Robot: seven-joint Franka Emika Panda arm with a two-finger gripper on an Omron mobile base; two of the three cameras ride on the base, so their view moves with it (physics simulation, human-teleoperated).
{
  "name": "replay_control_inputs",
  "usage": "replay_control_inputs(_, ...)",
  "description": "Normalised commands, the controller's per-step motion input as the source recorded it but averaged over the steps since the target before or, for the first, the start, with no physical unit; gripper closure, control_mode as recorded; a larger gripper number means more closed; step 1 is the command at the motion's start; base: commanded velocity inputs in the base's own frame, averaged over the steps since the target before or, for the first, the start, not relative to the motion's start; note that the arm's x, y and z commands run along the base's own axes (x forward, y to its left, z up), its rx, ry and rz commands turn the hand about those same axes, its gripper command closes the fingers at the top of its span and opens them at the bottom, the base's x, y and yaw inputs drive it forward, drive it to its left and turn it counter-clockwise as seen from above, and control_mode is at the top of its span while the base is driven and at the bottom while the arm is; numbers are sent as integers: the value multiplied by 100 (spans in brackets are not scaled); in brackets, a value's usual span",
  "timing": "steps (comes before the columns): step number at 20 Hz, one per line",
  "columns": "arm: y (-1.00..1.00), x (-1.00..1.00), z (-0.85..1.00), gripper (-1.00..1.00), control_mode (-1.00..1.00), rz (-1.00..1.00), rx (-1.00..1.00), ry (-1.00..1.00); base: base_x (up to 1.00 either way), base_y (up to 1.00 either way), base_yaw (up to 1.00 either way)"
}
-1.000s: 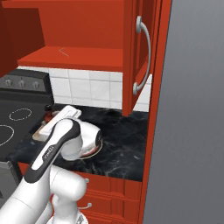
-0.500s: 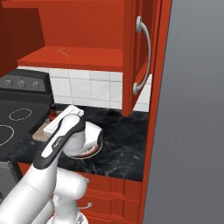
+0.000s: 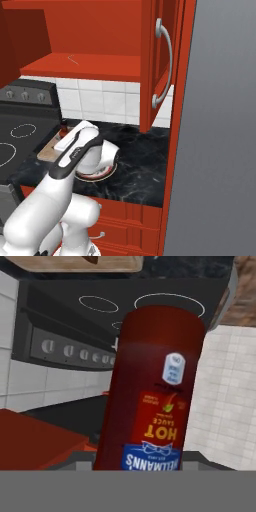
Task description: Pick the chicken drumstick from the plate and place it on the cutting board. Then pick the condiment bottle from the cabinet and place it next to the cutting board.
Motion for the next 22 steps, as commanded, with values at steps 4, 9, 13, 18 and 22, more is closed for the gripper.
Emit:
replay_control_inputs(4,1,6,0,100,-100,0,0,0,0,0,0)
replay_control_inputs(9,5,0,0,100,-100,0,0,0,0,0,0)
replay_control_inputs(13,1,10,-5,100,-100,0,0,0,0,0,0)
replay_control_inputs(18,1,19,-13,100,-100,0,0,-2,0,0,0)
replay_control_inputs(22,0,19,-11,100,-100,-1,0,0,0,0,0)
